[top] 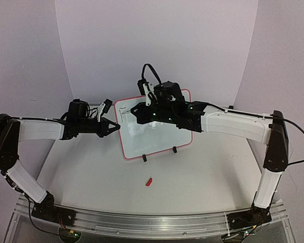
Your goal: Write a sentence on the whiteboard
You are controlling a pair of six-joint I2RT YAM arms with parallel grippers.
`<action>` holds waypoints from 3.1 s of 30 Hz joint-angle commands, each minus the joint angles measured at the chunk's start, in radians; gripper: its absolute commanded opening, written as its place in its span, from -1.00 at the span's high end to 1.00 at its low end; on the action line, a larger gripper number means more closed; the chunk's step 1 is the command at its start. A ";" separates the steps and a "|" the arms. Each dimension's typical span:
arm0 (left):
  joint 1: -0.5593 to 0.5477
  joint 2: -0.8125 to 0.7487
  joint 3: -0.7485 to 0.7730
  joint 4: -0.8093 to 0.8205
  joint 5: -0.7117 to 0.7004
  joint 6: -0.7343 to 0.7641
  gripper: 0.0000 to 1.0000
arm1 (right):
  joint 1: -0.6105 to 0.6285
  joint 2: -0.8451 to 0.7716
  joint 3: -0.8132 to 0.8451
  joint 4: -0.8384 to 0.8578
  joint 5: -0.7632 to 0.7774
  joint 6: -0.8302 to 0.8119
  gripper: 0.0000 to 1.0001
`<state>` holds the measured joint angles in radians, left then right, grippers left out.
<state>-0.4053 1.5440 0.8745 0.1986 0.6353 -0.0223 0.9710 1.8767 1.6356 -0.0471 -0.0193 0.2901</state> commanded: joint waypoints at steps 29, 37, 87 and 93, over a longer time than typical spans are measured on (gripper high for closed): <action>0.001 -0.007 0.011 -0.024 -0.061 0.068 1.00 | -0.002 0.050 0.036 0.007 0.173 -0.007 1.00; 0.000 -0.006 0.011 -0.024 -0.062 0.068 1.00 | -0.003 0.033 0.019 0.007 0.193 -0.014 1.00; 0.000 0.005 0.011 -0.019 -0.078 0.066 1.00 | -0.095 -0.008 -0.022 -0.032 -0.134 0.032 1.00; 0.001 0.010 0.012 -0.020 -0.078 0.068 1.00 | -0.096 -0.005 -0.022 -0.011 -0.104 0.038 1.00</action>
<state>-0.4068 1.5440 0.8745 0.1986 0.6254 -0.0216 0.8711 1.8687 1.5707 -0.1123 -0.1467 0.3183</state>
